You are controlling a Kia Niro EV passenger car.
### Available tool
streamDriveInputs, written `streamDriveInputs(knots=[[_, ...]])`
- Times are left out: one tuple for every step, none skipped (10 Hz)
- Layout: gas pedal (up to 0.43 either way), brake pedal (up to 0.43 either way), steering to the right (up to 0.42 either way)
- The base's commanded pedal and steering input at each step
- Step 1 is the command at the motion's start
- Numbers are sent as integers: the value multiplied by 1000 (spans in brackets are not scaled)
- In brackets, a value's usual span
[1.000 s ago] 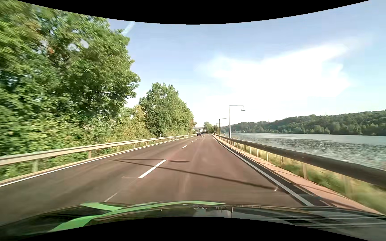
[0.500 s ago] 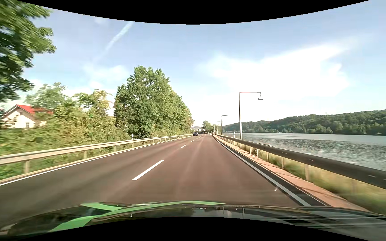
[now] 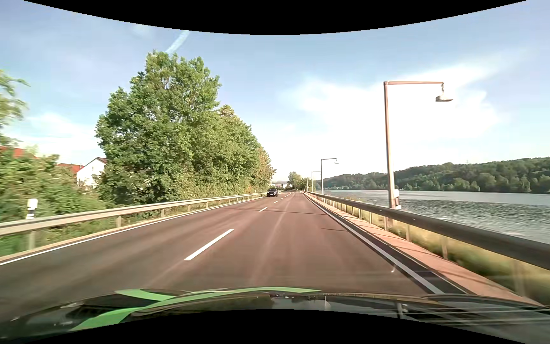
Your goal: Follow the waypoints while adhering to traffic rules and regulations
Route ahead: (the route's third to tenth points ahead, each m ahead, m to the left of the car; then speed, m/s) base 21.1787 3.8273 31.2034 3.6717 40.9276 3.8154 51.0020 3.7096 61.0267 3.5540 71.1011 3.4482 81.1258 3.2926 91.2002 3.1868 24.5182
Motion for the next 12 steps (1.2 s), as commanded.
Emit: streamDriveInputs(knots=[[189,0,0],[189,0,1],[189,0,0],[189,0,0],[189,0,0],[189,0,0],[177,0,1],[177,0,0],[177,0,1],[177,0,1],[157,0,0],[150,0,0]])
